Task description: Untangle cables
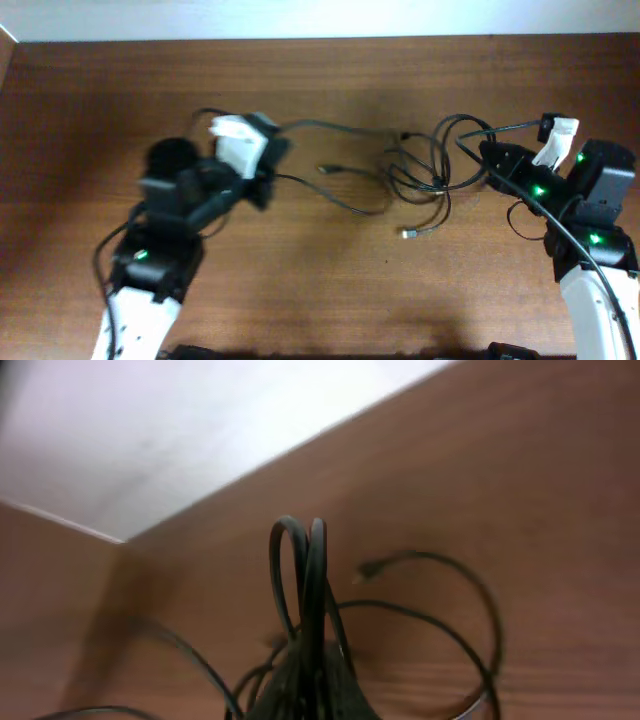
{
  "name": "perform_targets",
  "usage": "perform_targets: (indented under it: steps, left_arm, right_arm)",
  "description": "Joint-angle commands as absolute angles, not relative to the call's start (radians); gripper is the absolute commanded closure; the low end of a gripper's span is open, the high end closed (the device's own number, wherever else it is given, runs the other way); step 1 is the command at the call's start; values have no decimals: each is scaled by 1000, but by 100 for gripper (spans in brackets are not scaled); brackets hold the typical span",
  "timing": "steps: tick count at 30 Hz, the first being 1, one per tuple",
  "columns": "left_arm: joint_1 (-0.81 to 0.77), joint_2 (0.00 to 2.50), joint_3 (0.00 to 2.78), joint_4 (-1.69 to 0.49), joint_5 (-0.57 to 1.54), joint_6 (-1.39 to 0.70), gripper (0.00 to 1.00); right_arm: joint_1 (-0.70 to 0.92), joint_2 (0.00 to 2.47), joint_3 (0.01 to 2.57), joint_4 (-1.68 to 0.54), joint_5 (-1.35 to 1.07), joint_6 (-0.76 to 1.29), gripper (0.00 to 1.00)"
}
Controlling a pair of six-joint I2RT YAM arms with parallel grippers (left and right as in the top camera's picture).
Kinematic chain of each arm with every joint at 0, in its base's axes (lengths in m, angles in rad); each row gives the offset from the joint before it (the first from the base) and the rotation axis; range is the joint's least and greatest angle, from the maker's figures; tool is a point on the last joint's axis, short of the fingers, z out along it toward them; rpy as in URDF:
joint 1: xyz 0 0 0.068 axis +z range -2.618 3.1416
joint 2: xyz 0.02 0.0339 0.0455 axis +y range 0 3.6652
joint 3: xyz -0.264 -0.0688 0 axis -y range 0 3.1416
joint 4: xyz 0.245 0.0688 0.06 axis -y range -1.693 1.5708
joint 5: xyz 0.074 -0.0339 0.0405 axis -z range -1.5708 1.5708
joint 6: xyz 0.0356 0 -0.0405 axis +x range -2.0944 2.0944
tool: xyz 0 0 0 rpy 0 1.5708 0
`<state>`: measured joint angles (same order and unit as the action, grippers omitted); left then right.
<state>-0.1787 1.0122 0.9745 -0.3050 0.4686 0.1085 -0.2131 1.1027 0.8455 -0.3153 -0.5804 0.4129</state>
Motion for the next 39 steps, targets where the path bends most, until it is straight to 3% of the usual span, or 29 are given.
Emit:
perform_targets:
  steps: [1, 9, 20, 25, 28, 32, 33, 34, 36, 39]
  left_arm:
    - [1, 961, 983, -356, 419, 107, 100]
    - [229, 961, 983, -381, 581, 106, 100]
    - [232, 973, 983, -385, 812, 105, 100]
    - [232, 973, 983, -408, 835, 105, 100]
    - [232, 973, 983, -429, 849, 105, 100]
    - [231, 974, 983, -432, 906, 105, 100]
    - [229, 974, 983, -439, 905, 106, 100]
    - [228, 974, 983, -445, 905, 106, 100]
    - [227, 974, 983, -459, 905, 106, 100]
    - [227, 974, 983, -474, 901, 107, 100]
  right_arm:
    - [-214, 1131, 854, -319, -477, 389, 96]
    - [-287, 1142, 854, -369, -511, 369, 96]
    - [-287, 1142, 854, -317, -1025, 343, 96]
    - [-268, 1142, 854, -315, -1143, 284, 91]
    - [-191, 1142, 854, -318, -1167, 238, 84]
    - [-88, 1148, 854, -318, -1142, 213, 84]
    - [-58, 1152, 854, -319, -1101, 213, 81]
    - [-41, 1155, 854, -319, -1069, 214, 70]
    - [-18, 1159, 854, -325, -1012, 217, 37]
    - [-14, 1159, 854, -353, -964, 217, 17]
